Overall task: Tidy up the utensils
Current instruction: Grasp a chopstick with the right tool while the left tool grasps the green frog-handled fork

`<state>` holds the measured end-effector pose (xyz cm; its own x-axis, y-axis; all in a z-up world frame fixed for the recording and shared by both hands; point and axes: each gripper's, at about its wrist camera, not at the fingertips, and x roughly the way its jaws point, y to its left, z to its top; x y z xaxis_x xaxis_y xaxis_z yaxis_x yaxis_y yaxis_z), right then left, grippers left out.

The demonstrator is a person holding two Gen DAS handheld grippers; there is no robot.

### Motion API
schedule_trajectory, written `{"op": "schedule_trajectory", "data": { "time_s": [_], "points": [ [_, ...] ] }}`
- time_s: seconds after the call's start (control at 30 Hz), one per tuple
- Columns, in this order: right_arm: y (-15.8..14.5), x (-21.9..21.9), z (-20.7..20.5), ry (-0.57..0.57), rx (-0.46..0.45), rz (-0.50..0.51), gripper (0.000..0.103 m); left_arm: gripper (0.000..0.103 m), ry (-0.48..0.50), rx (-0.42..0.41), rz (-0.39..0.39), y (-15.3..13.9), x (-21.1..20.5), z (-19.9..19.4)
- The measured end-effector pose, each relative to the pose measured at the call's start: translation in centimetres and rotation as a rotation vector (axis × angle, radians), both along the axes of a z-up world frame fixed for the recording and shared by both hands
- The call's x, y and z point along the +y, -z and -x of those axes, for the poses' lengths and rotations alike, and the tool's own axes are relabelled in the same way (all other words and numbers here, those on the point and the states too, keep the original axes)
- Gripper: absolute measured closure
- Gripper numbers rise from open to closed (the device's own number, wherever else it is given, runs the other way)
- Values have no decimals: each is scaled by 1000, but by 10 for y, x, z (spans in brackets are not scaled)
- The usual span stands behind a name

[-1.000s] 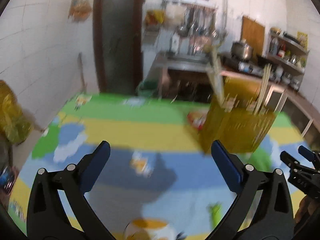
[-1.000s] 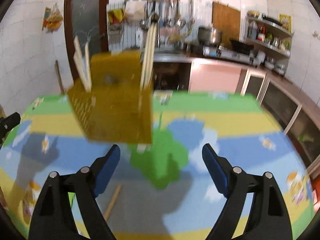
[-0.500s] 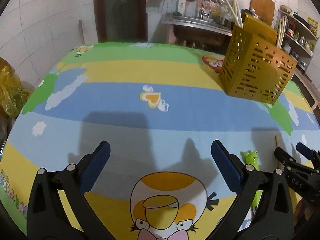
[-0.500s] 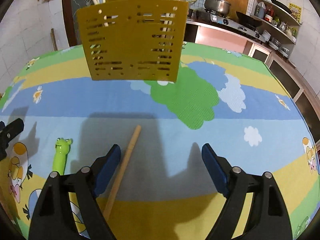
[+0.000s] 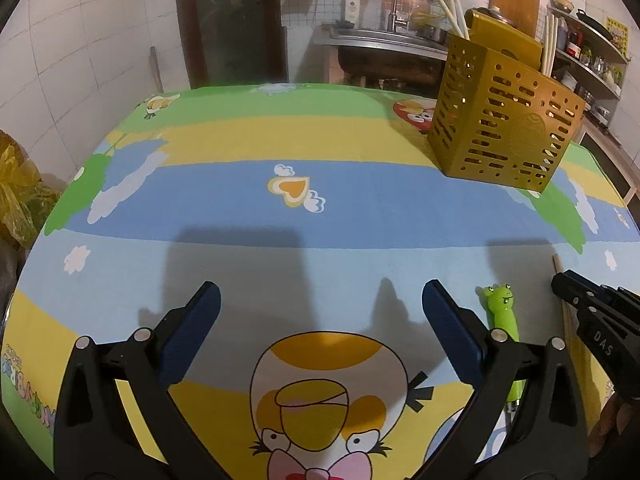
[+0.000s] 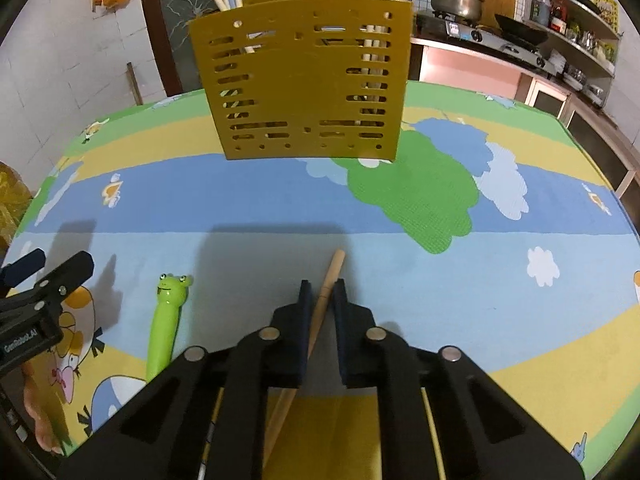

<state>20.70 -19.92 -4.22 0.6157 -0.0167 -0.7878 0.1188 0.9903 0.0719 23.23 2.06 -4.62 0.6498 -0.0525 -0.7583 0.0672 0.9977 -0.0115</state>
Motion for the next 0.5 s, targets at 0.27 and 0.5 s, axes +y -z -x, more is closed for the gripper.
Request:
{"op": "schedule_trajectory", "data": {
  "time_s": [0.27, 0.5],
  "points": [
    [1, -38, 7, -4, 11, 19, 95, 5, -10, 44, 56, -3, -5, -1],
    [4, -59, 10, 16, 0, -11, 95, 6, 30, 58, 43, -4, -35, 9]
  ]
}}
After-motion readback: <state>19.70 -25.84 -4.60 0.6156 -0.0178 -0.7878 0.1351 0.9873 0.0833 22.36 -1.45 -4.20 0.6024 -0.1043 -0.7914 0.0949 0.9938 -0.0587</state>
